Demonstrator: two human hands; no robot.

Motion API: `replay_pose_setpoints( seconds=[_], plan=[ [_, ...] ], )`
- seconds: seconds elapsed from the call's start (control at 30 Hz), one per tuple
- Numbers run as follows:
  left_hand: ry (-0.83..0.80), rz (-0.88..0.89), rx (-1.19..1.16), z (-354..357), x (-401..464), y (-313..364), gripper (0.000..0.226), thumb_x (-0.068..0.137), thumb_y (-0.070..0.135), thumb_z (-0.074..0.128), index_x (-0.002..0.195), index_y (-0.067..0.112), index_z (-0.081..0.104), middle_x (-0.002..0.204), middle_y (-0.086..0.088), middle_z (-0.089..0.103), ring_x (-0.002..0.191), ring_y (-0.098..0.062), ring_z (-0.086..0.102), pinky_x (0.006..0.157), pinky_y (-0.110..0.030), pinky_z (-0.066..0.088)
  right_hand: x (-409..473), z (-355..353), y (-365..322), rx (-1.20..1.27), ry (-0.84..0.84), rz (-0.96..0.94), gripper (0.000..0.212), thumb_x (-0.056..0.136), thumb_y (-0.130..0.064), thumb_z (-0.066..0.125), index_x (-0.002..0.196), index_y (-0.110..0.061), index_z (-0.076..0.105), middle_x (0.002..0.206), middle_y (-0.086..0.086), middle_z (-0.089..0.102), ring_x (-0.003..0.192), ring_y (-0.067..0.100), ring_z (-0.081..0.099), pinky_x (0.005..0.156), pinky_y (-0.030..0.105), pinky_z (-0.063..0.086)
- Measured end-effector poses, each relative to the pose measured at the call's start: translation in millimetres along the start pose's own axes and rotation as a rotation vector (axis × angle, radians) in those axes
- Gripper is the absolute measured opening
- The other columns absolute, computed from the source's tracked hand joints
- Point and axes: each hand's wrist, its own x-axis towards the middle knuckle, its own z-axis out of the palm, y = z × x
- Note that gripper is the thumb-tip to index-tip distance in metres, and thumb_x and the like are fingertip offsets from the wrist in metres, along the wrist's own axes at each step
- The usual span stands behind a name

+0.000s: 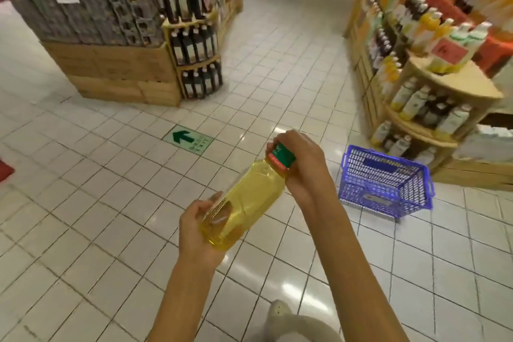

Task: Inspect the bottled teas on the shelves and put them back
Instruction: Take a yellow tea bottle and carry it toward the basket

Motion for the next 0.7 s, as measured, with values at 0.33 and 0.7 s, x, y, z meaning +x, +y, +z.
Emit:
replay_pose_setpoints(
  seconds=[0.33,0.7],
  plan=[
    [-0.037,-0.575,0.222,165.1,150.6,-86.1,0.022,0.071,0.022,0.069,0.074,0.001,0.073,0.08,-0.018,0.07,0.083,-0.029,0.059,0.088,-0.037,0.044,117.1,-138.2,-107.1,-0.192,0.15,-0.279,0.018,0.07,-0.01,0.068,0.081,-0.014,0.055,0.069,0.001,0.062,0.071,0.016,0.062,0.067,0.028,0.05],
    [-0.247,-0.807,0.529,368.7,342.7,-207.6,0.019,0.089,0.021,0.053,0.087,0.005,0.065,0.066,-0.013,0.072,0.055,-0.023,0.07,0.05,-0.032,0.059,237.8,-285.0,-219.8,-0.57,0.728,-0.188,0.016,0.085,-0.023,0.07,0.1,-0.017,0.069,0.094,0.001,0.073,0.088,0.007,0.069,0.069,0.018,0.054]
  ],
)
